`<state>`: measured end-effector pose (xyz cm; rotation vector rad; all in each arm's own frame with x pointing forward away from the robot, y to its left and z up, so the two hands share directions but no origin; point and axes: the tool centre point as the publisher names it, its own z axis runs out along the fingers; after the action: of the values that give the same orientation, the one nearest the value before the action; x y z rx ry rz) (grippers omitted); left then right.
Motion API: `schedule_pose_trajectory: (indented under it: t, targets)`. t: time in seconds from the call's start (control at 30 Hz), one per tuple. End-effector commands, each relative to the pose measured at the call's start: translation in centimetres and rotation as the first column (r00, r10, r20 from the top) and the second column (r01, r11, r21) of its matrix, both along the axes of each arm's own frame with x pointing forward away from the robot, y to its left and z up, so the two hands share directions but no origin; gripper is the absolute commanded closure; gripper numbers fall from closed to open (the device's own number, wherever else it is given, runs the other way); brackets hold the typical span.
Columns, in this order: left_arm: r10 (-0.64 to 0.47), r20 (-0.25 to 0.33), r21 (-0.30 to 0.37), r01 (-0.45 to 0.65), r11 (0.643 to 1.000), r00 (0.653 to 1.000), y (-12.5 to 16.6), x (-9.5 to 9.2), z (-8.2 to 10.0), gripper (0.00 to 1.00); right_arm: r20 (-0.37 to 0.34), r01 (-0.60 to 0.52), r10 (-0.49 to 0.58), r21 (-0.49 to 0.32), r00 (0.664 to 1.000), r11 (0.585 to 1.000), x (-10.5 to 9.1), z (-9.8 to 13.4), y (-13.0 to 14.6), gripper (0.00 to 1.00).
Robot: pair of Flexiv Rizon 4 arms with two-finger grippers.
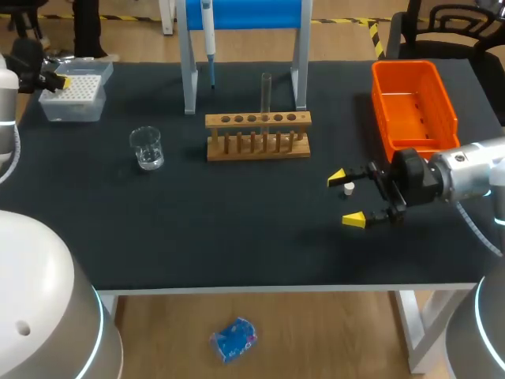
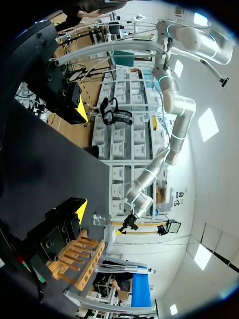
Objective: Invert the test tube, pick up the pipette, mount the tip to pipette, aspirate from beaker and dispense into the tube, eject the tip, return the pipette, and cap with the stopper.
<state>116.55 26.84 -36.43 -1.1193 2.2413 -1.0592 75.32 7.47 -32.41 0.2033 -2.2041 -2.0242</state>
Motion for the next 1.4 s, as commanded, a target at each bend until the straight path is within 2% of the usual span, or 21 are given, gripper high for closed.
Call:
schedule_pose_trajectory:
  t: [0.03,0.4,0.9,1.23,1.4]
  targets:
    - [-0.004,-0.003,-0.001,0.004,1.0,1.0,0.2,0.1,0.2,1.0,0.001,0.002,-0.002,0.0,1.0,1.0,-0.1,0.0,0.0,0.0]
    - [-0.009,0.022,0.006,0.009,1.0,1.0,0.1,-0.2,1.5,1.0,0.001,0.002,-0.002,0.0,1.0,1.0,-0.1,0.0,0.0,0.0]
    - [-0.024,0.07,0.034,0.022,0.999,0.997,-0.5,-1.5,4.2,1.0,0.001,0.002,-0.002,0.0,1.0,1.0,-0.1,0.0,0.0,0.0]
    - [-0.05,0.1,0.077,0.043,0.996,0.994,-1.2,-2.5,6.7,1.0,0.001,0.002,-0.002,0.0,1.0,1.0,-0.1,0.0,0.0,0.0]
    - [-0.105,0.092,0.12,0.093,0.988,0.99,-2.4,-3.9,8.8,1.0,0.001,0.002,-0.002,0.0,1.0,1.0,-0.1,0.0,0.0,0.0]
